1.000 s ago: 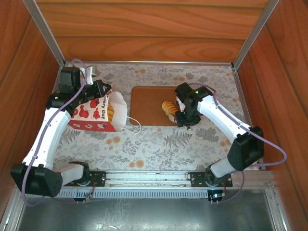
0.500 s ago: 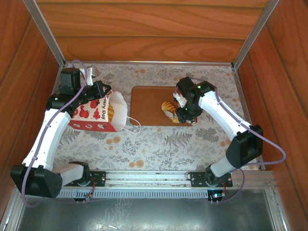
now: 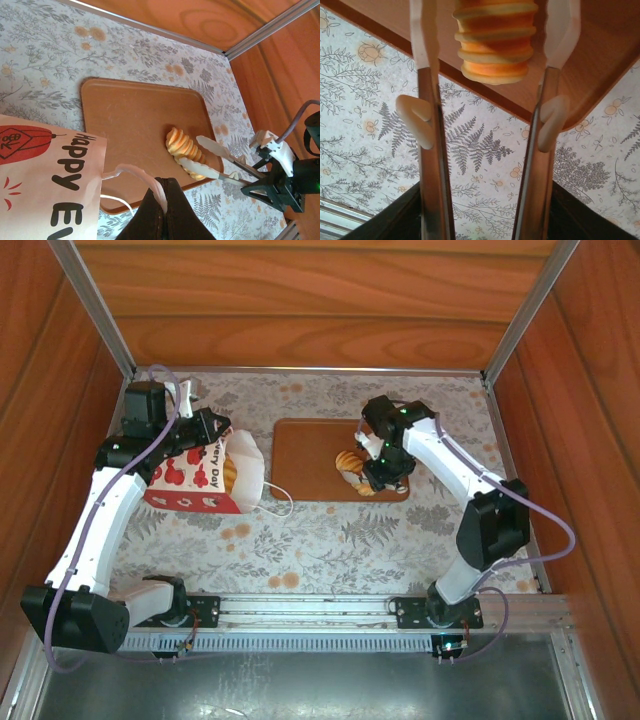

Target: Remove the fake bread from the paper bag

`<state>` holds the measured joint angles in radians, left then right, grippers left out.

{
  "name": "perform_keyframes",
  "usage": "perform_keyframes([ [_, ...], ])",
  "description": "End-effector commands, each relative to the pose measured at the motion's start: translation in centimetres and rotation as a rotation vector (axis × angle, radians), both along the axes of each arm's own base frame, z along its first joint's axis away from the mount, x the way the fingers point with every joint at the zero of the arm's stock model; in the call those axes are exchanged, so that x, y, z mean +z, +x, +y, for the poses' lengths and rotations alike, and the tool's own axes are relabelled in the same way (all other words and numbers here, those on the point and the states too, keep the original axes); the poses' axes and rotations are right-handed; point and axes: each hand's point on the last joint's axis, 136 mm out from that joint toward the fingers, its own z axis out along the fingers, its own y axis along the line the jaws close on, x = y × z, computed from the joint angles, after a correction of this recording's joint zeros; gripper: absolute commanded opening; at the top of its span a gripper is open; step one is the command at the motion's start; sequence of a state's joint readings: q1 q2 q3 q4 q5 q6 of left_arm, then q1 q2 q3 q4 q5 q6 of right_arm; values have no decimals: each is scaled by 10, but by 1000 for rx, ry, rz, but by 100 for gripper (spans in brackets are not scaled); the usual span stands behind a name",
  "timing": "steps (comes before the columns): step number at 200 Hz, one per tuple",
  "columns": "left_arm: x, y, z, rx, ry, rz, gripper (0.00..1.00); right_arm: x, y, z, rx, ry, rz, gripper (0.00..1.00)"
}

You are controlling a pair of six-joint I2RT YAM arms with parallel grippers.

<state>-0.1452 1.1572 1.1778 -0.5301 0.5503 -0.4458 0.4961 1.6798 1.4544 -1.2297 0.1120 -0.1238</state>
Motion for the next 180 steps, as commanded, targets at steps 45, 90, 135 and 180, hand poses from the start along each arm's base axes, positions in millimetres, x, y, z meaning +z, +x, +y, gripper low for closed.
perform_keyframes([
  [45,13,0,-1,-3,-9,-50,0,-2,5,-1,-113,16,57,49],
  [90,12,0,-1,-2,-9,-50,0,12,28,-3,-317,93,-16,48],
  [135,13,-1,-2,-6,-12,-53,0,5,49,-23,-523,92,15,49],
  [180,12,0,-3,-9,-17,-49,0,3,79,-31,-656,138,-24,49],
])
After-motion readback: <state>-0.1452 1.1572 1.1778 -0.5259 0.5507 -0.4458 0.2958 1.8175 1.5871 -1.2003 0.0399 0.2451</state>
